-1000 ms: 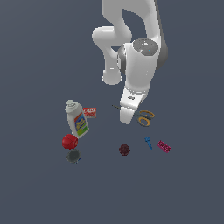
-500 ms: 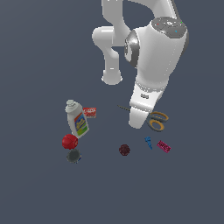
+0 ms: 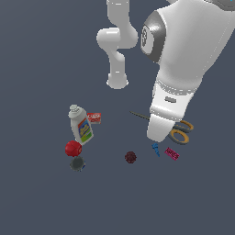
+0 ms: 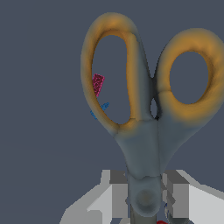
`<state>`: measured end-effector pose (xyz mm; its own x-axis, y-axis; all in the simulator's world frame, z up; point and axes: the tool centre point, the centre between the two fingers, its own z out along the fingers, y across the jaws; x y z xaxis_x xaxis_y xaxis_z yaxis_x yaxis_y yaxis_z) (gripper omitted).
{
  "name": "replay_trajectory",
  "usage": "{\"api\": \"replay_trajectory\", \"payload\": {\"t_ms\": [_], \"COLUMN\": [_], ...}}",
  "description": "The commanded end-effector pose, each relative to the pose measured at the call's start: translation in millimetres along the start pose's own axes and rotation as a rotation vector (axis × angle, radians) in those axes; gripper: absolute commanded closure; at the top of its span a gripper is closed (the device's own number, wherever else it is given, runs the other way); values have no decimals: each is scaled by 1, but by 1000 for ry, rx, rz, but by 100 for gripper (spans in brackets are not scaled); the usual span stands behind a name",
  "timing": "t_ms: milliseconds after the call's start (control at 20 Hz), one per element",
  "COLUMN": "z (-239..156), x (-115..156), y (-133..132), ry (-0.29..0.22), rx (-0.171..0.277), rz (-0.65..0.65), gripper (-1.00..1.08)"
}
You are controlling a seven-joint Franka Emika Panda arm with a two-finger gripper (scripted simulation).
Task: Pick up a designated object from a clutter of objects.
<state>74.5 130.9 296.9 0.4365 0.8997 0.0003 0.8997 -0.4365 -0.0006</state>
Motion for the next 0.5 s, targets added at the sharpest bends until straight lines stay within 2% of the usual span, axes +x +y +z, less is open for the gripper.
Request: {"api": "replay_trajectory", "payload": {"t_ms": [0,450], "z": [-11,-41], "x": [8,32], "y": [8,30], "ry": [0,0], "rx": [0,-1], "rz": [0,1], "gripper": [108,108]}}
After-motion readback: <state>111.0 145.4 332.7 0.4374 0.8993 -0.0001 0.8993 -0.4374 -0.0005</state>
